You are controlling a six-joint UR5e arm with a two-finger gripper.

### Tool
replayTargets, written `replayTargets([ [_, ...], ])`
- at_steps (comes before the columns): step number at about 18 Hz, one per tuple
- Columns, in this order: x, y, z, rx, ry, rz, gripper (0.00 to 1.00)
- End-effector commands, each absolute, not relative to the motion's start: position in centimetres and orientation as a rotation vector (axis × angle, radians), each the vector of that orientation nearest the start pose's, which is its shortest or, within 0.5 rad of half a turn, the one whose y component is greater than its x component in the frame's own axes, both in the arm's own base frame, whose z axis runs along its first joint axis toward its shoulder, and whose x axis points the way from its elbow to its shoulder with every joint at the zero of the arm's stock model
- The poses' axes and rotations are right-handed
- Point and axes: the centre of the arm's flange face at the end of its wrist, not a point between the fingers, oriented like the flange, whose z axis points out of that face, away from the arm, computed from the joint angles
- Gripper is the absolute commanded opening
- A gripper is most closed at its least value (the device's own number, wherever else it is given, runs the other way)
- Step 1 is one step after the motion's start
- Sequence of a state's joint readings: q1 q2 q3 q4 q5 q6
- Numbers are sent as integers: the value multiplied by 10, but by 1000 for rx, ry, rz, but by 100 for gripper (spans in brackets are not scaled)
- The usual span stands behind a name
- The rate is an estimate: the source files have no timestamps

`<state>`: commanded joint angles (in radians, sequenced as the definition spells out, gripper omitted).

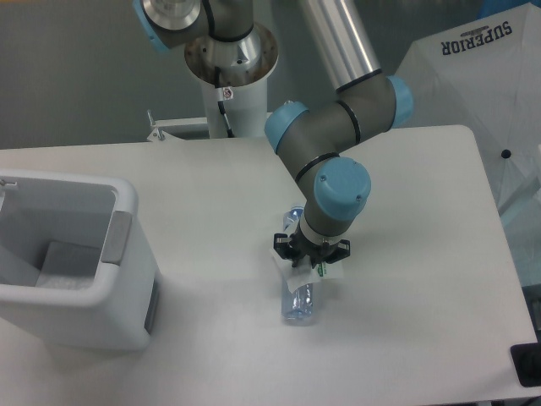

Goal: Open the trash can
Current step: 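Lower the gripper and pinch the white bag off the bottle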

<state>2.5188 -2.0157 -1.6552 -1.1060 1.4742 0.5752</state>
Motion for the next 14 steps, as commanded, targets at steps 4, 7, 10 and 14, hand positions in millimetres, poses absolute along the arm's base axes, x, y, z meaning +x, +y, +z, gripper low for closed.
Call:
replayTargets([
  [4, -418, 470, 268, -3012, -589, -157, 24],
  [7, -422, 462, 290, -2965, -602, -148, 18],
  [10, -427, 462, 309, -2913, -603, -145, 17],
  [14, -419, 465, 349, -2837, -572, -120, 14],
])
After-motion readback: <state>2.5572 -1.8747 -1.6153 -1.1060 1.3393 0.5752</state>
